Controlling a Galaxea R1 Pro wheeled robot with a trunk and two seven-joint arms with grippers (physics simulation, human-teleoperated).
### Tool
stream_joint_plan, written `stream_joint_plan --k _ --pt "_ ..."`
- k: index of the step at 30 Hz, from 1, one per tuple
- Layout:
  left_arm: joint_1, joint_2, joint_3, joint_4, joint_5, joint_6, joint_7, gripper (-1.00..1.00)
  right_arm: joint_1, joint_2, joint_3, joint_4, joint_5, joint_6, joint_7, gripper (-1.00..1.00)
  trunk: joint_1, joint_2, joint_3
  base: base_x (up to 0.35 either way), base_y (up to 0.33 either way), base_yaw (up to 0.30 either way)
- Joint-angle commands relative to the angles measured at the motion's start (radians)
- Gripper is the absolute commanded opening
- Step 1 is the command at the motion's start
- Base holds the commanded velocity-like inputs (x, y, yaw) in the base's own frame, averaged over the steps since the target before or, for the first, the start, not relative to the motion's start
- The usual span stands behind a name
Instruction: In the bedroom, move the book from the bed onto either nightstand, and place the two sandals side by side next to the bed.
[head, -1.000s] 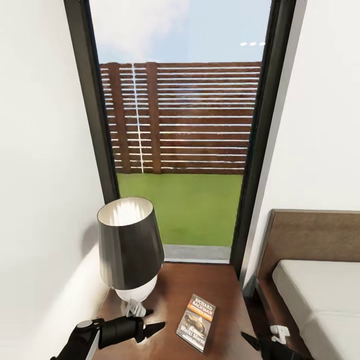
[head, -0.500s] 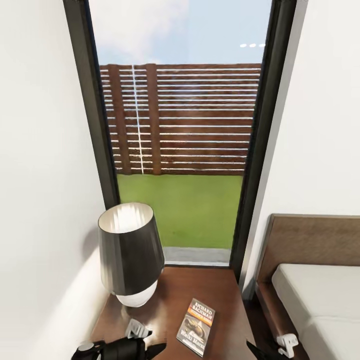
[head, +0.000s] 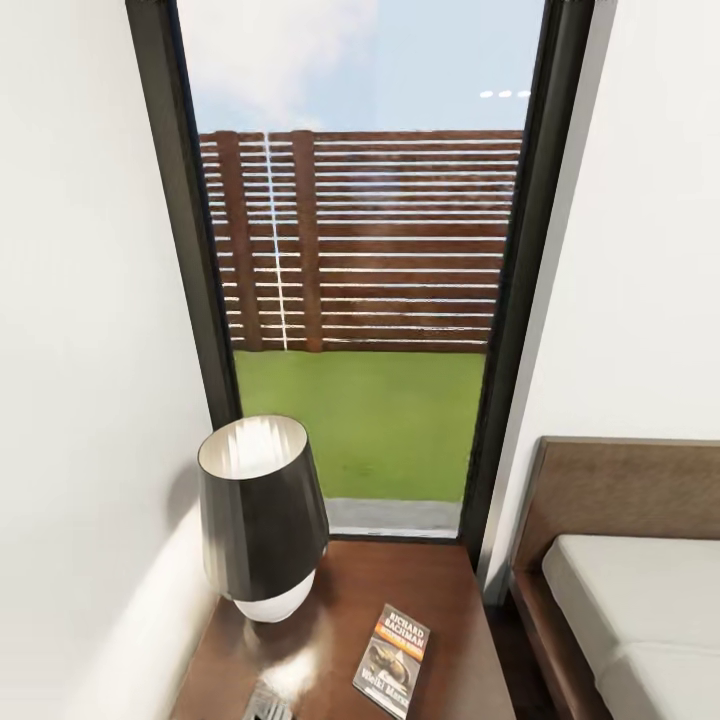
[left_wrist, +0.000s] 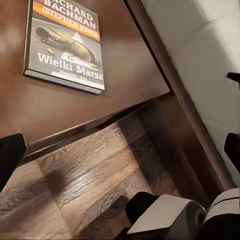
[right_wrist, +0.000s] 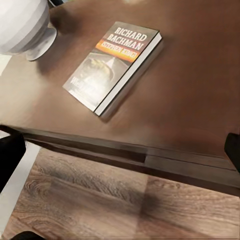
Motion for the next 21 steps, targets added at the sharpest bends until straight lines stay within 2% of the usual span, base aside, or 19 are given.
stream_joint_plan --k 1,5,8,11,16,21 --pt "-0.001 0.003 0.009 0.027 -0.010 -0.021 0.017 1.00 0.005 0.001 0.008 0.004 -0.010 -0.004 0.004 1.00 -0.004 0.007 0.002 0.000 0.000 0.000" --pt "-0.001 0.010 0.009 0.116 -0.010 -0.086 0.095 1.00 0.026 0.004 0.009 0.004 -0.010 -0.003 0.006 1.00 -0.019 0.035 0.015 0.000 0.000 0.000" --pt "-0.001 0.014 0.009 0.185 -0.010 -0.123 0.178 1.00 0.034 0.005 0.009 0.005 -0.010 -0.002 0.005 1.00 -0.031 0.056 0.024 0.000 0.000 0.000" --pt "-0.001 0.016 0.009 0.228 -0.010 -0.134 0.253 1.00 0.063 0.006 0.009 0.005 -0.009 -0.002 0.004 1.00 -0.042 0.077 0.034 0.000 0.000 0.000" --pt "-0.001 0.015 0.007 0.250 -0.010 -0.137 0.320 1.00 0.086 0.006 0.009 0.004 -0.010 0.000 -0.002 1.00 -0.062 0.112 0.049 0.000 0.000 0.000" --pt "-0.001 0.014 0.005 0.308 -0.010 -0.138 0.486 1.00 0.089 0.006 0.009 0.005 -0.009 0.005 -0.008 1.00 -0.081 0.147 0.065 0.000 0.000 0.000"
